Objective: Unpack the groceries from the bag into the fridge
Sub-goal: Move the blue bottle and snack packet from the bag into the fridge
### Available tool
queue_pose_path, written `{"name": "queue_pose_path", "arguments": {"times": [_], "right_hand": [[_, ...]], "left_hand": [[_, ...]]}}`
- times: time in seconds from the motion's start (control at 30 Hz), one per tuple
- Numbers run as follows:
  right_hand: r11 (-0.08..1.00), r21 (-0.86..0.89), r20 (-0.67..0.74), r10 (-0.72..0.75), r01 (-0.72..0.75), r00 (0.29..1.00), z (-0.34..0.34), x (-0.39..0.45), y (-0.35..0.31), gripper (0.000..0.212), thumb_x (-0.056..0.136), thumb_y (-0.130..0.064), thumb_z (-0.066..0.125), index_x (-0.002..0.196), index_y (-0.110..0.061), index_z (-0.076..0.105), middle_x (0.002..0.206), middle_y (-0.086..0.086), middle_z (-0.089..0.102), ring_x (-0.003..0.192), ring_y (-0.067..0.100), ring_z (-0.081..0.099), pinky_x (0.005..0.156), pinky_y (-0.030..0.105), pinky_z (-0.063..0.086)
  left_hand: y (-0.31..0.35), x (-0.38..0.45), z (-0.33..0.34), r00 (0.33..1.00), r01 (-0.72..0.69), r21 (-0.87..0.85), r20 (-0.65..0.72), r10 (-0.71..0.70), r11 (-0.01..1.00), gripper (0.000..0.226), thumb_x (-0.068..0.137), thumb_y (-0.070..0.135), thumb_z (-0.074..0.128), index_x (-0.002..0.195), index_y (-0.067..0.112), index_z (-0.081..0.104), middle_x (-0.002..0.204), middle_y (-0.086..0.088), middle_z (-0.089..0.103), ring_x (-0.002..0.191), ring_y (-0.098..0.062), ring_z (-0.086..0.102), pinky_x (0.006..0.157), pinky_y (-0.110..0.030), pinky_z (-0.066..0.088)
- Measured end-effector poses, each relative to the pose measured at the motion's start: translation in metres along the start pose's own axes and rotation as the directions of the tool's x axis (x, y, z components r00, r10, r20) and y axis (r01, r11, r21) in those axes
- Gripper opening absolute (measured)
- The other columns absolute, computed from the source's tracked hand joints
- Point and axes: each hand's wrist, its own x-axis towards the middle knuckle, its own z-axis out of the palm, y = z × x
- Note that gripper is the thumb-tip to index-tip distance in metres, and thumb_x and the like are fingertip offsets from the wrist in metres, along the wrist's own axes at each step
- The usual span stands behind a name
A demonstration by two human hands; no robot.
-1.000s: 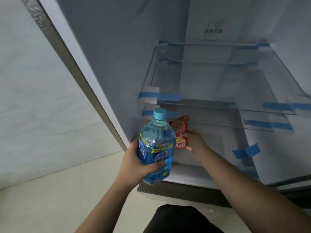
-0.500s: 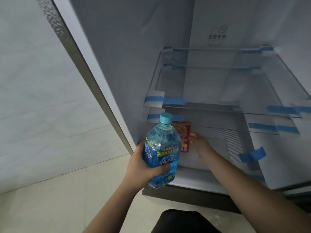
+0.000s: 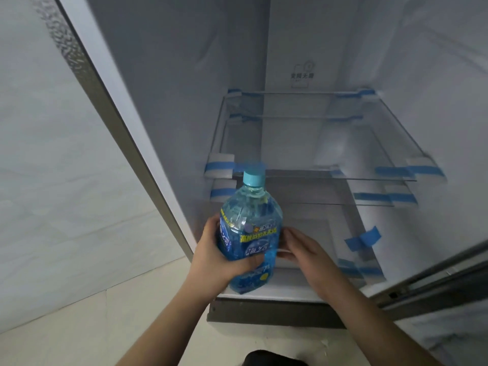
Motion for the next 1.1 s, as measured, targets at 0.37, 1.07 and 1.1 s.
{"name": "queue_pose_path", "arguments": {"times": [0.37,1.07,1.1], "right_hand": [[0.925,-0.172,-0.035,-0.350,0.340,0.936,-0.002,-0.039,-0.061,0.047,0.092,-0.044,0.047,0.137,-0.041,0.036,0.133,-0.024,0.052,0.122,-0.005,0.049,0.092,0.012,0.045],[0.843,-0.334,-0.077,-0.470,0.422,0.879,-0.053,0.017,-0.135,0.046,0.100,-0.021,0.044,0.144,-0.032,0.035,0.128,-0.025,0.054,0.113,-0.016,0.050,0.084,0.001,0.039],[0.842,-0.346,-0.055,-0.459,0.414,0.887,-0.056,0.023,-0.138,0.046,0.100,-0.023,0.045,0.144,-0.031,0.035,0.130,-0.022,0.055,0.114,-0.013,0.051,0.085,0.002,0.040]], "left_hand": [[0.069,0.024,0.017,0.965,-0.222,-0.132,0.115,0.238,0.966,0.086,0.053,0.020,0.090,0.127,0.015,0.045,0.119,-0.007,0.067,0.110,-0.028,0.066,0.093,-0.055,0.053],[0.131,0.107,0.055,0.897,-0.416,-0.143,0.098,0.431,0.898,0.073,0.062,0.020,0.087,0.128,0.021,0.054,0.120,-0.008,0.068,0.110,-0.027,0.067,0.095,-0.053,0.053],[0.131,0.111,0.055,0.897,-0.417,-0.134,0.101,0.431,0.899,0.070,0.064,0.021,0.086,0.127,0.022,0.054,0.120,-0.007,0.068,0.109,-0.026,0.067,0.094,-0.050,0.054]]}}
